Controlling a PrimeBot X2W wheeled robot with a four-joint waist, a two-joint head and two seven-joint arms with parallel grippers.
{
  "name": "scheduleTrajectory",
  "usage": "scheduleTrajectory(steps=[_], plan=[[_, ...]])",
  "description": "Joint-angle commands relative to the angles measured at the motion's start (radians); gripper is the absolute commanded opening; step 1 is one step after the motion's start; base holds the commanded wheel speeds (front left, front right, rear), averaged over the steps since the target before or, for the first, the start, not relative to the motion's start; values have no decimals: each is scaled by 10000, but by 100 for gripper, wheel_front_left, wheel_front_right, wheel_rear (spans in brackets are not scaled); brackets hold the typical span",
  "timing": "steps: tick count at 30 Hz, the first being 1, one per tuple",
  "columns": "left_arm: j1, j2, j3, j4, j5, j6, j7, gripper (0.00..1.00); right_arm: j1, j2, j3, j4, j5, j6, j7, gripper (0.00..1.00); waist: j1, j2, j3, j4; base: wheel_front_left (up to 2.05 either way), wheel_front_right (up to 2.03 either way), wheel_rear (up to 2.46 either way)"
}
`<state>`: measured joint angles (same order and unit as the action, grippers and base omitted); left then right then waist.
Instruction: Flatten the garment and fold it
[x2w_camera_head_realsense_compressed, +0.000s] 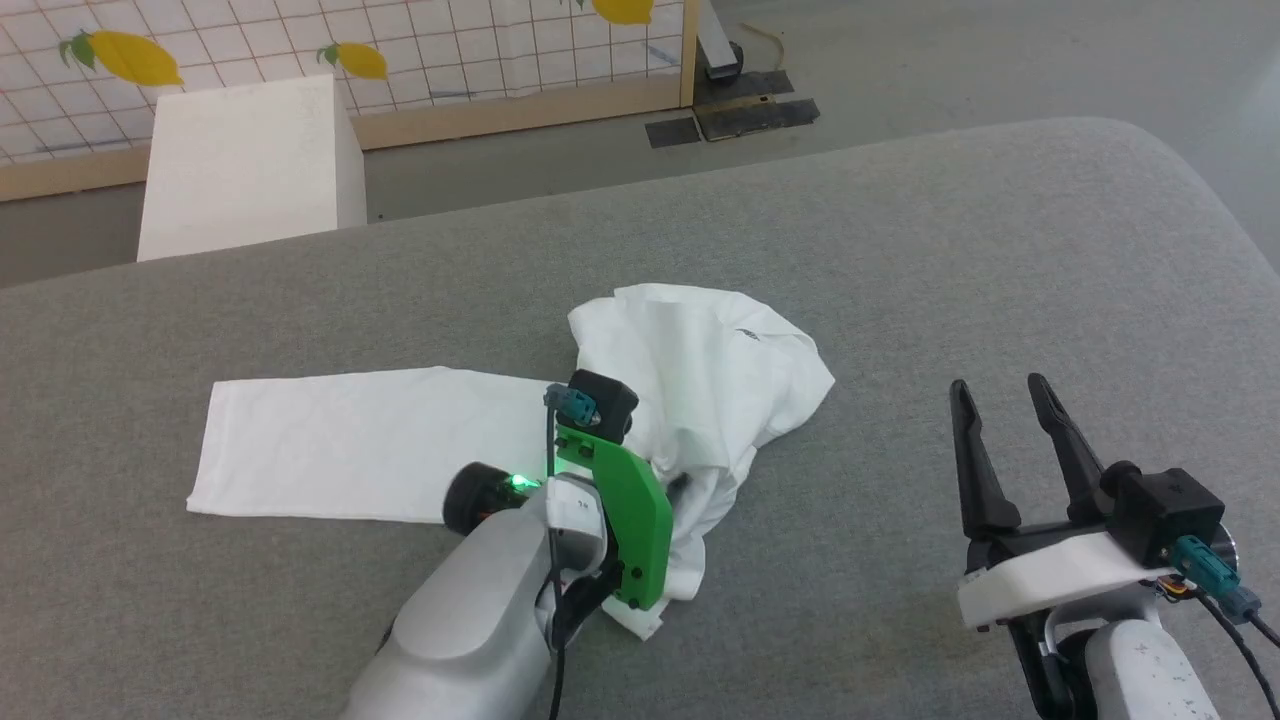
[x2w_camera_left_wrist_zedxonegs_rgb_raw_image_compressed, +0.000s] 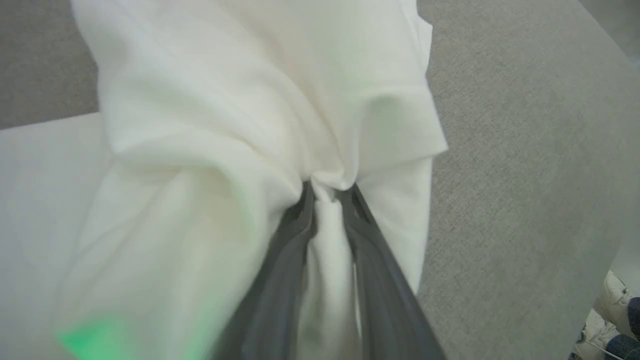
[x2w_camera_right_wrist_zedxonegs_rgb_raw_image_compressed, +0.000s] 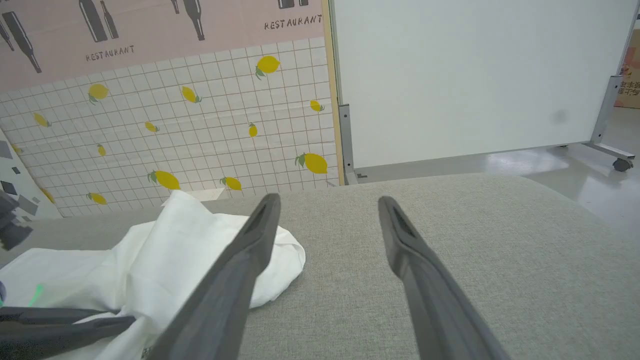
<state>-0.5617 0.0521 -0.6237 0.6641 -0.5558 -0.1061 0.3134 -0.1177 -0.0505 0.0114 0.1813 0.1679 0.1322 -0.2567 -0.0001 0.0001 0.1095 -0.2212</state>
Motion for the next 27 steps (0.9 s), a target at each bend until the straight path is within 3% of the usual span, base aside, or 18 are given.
scheduleTrajectory(steps=[1,4,11,13,19,27], plan=[[205,-14,-25,-14,-290,-15,-29,100,46,3,-19,21,-70,-15,-51,100,1,-1,9,18,0,0,0],[237,-16,117,-318,-502,172,-744,100,104,3,-75,56,-108,-15,-51,100,1,-1,-75,166,0,0,0],[516,547,1111,-1896,272,960,-4933,100,182,3,-121,-69,-203,-15,-39,100,1,-1,-276,727,0,0,0],[746,812,1427,-2343,472,1227,-5462,100,187,3,-154,-172,-221,-15,-17,100,1,-1,-277,920,0,0,0],[1836,1292,3108,-4196,1086,1881,-5744,100,107,3,-166,-445,-257,-15,127,100,1,-1,-235,1431,0,0,0],[3763,990,4885,-5691,2056,1465,-5750,100,-141,3,-32,-536,156,-15,794,100,1,-1,-72,2058,0,0,0]])
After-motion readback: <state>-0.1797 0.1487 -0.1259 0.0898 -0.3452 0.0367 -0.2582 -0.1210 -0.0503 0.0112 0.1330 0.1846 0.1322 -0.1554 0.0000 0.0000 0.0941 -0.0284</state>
